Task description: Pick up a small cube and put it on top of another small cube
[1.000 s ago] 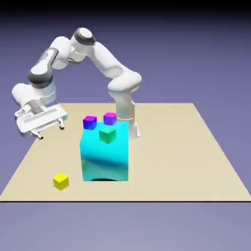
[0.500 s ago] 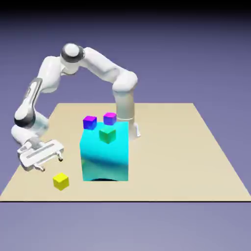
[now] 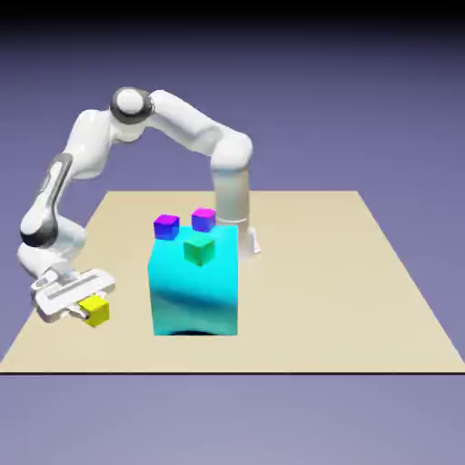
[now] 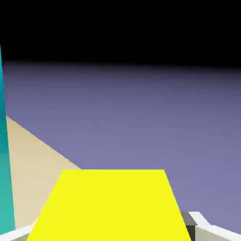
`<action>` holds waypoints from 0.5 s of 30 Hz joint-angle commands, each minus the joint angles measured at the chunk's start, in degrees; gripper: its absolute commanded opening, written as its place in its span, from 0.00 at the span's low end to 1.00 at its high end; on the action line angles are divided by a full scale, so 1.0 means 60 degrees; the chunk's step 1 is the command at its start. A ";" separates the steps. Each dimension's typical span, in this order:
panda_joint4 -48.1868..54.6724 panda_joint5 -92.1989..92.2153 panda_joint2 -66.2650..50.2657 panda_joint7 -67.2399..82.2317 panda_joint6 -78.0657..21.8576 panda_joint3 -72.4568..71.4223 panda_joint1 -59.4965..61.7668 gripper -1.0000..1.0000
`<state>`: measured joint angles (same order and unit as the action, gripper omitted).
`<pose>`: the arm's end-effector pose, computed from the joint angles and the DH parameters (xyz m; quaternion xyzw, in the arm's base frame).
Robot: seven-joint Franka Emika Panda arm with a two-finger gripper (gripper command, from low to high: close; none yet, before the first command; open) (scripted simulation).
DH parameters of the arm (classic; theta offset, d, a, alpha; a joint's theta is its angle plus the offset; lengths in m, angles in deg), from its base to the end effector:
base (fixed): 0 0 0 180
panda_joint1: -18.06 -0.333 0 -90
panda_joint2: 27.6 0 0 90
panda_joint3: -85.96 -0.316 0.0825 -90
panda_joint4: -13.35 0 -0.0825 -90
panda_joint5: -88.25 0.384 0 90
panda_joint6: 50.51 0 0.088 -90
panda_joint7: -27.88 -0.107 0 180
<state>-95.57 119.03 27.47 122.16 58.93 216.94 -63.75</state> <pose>0.3976 -0.3987 0.1510 -0.7694 -0.1519 -0.4055 0.4697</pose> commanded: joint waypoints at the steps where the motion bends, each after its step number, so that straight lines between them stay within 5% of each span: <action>1: 0.0070 -0.0249 -0.0117 0.0059 -0.0409 -0.0173 -0.0057 0.00; 15: 0.1057 -0.4037 -0.1759 0.0789 -0.6223 -0.2596 -0.0853 0.00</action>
<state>-89.22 94.74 16.92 126.91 21.56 201.37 -68.86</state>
